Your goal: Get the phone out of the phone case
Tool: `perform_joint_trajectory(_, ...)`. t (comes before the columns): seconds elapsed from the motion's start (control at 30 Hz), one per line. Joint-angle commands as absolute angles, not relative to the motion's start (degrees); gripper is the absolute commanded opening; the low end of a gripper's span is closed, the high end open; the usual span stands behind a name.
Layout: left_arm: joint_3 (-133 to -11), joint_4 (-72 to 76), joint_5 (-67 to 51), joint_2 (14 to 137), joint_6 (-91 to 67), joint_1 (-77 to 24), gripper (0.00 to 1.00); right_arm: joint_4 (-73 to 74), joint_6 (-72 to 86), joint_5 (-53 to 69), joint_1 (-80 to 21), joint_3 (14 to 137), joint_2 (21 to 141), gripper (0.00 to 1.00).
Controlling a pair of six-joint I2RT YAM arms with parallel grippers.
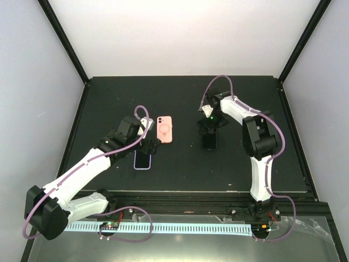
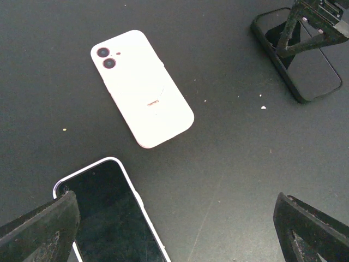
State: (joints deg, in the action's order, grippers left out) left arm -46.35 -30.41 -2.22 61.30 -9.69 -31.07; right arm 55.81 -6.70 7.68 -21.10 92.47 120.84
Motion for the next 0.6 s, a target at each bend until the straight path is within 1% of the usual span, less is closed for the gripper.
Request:
perform_joint_trajectory(0.0,-46.97,-30.76,-2.91,61.61,-10.28,-30.67,0.99,58.27,-7.62,14.0,-21.45,94.4,123.03,1.0)
perform_joint_trajectory(0.17,-47.02,-30.76,-2.96,61.73,-10.28,-30.62,0.99,58.14,-8.54,14.47,-23.25,94.75,123.49,1.0)
perform_joint_trajectory(0.3,-46.99,-30.71,-2.95,61.9,-10.28,-30.65,0.99,57.25,-8.39,12.62,-25.12,95.14,122.53,1.0)
perform_joint_trajectory(0.47,-47.01,-30.76,-2.98,61.88,-10.28,-30.65,0.99,53.45,-5.65,4.42,-24.25,93.19,118.03,1.0)
perform_joint_trajectory(0.57,-47.07,-30.76,-2.85,61.97,-10.34,-30.67,0.99,51.51,-4.14,2.19,-22.66,91.39,116.06,1.0)
